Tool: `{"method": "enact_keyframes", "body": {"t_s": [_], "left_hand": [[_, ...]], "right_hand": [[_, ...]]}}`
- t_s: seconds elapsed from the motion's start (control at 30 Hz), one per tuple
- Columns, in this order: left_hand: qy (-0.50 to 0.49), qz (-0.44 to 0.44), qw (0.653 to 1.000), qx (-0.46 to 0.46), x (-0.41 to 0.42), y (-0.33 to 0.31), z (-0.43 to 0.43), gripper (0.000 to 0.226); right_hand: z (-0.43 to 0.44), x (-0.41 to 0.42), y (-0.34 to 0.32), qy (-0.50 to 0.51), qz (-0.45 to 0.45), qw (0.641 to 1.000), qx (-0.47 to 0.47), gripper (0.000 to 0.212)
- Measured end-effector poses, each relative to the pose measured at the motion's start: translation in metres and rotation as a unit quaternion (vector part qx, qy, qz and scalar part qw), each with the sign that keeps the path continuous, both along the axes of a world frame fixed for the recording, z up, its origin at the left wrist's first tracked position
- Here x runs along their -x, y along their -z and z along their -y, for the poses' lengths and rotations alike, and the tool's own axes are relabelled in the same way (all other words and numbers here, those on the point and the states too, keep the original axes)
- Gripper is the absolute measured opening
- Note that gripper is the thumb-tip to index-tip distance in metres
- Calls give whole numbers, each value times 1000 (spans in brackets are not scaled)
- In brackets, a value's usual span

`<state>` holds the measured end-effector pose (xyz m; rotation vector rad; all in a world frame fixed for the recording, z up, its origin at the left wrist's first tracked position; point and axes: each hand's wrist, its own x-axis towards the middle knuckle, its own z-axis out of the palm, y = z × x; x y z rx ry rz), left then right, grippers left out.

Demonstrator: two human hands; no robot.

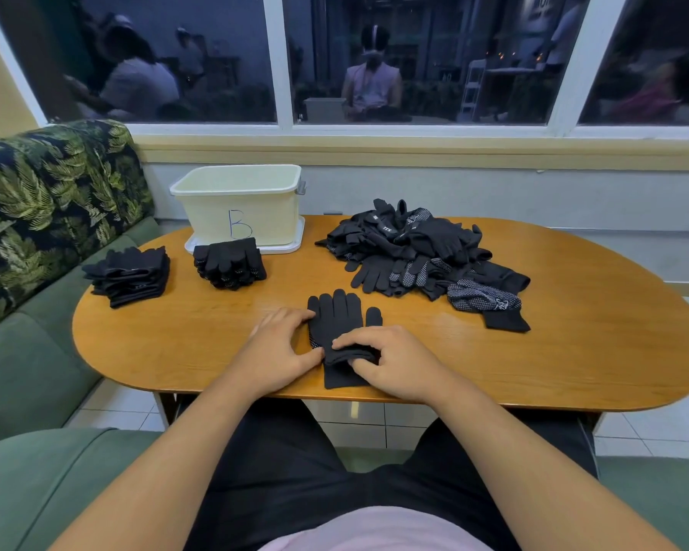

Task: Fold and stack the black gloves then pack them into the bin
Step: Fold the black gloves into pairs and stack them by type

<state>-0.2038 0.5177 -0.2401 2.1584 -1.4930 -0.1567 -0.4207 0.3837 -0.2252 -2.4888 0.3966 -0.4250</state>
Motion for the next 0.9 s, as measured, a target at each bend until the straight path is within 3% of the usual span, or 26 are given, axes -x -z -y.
{"method": "enact_keyframes", "body": {"t_s": [0.2, 0.3, 0.4, 0.6, 0.9], "left_hand": [[10, -54, 996, 67, 0, -1, -8, 45], [55, -31, 994, 87, 8, -2, -14, 28], [97, 1, 993, 64, 11, -1, -16, 26], [71, 8, 996, 56, 8, 2, -12, 25], [55, -33, 996, 64, 9, -1, -9, 9]], "right_hand": [[2, 3, -1, -7, -6, 999, -45, 43], [4, 1, 1, 6, 0, 997, -71, 42], [6, -2, 3, 9, -4, 998, -65, 39], [5, -3, 3, 9, -22, 999, -30, 36], [8, -8, 6, -11, -20, 1000, -16, 41]]}}
